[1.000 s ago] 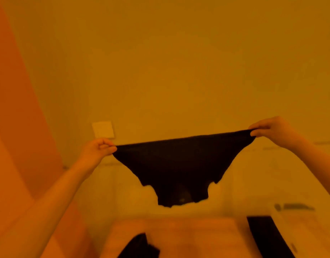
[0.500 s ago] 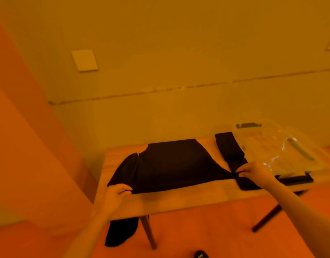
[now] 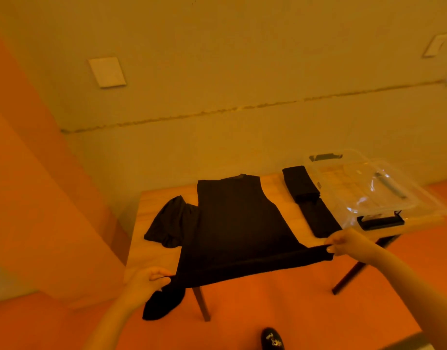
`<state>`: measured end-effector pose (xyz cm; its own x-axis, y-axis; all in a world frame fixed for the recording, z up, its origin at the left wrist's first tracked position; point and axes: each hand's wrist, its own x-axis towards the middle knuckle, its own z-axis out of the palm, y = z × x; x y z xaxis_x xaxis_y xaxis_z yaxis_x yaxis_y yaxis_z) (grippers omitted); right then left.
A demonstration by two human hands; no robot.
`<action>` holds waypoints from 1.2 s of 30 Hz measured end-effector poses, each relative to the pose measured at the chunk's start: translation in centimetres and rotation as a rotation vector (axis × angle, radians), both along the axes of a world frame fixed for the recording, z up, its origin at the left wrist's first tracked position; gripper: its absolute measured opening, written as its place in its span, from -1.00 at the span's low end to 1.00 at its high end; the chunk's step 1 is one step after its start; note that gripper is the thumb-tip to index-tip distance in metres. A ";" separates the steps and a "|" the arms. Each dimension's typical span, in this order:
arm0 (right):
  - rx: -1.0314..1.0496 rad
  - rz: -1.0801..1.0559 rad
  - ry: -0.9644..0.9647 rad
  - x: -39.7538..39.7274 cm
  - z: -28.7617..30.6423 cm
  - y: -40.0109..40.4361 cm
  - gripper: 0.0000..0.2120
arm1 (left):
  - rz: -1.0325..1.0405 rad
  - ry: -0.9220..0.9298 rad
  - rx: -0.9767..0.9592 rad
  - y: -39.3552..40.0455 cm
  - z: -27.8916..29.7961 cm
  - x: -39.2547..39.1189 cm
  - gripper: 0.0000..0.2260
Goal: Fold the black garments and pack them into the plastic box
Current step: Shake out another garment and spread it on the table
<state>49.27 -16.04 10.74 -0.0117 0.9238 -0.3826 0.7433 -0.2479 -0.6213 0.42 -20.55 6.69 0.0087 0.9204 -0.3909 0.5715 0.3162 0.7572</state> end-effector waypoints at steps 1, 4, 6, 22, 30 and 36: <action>-0.009 -0.016 0.022 0.1 0.0 -0.2 -0.91 | 0.002 -0.034 -0.018 -0.1 0.0 0.0 -0.91; -0.056 -0.007 0.060 0.4 0.2 -0.6 -0.91 | -0.034 -0.015 -0.049 -0.4 0.7 -0.2 -0.93; -0.086 0.001 0.058 0.6 0.4 -0.6 -0.93 | -0.041 -0.008 -0.066 -0.3 0.9 -0.4 -0.94; 0.113 -0.096 0.196 -0.9 0.3 13.7 -0.79 | 0.079 -0.042 0.056 14.3 2.8 0.8 -0.89; 0.098 -0.041 0.122 -1.6 -4.6 31.7 -0.78 | 0.247 -0.015 0.075 30.0 -0.5 1.8 -0.92; 0.051 -0.120 -0.078 -4.4 -10.5 41.7 -0.70 | 0.387 0.238 0.123 37.2 -6.9 2.7 -0.78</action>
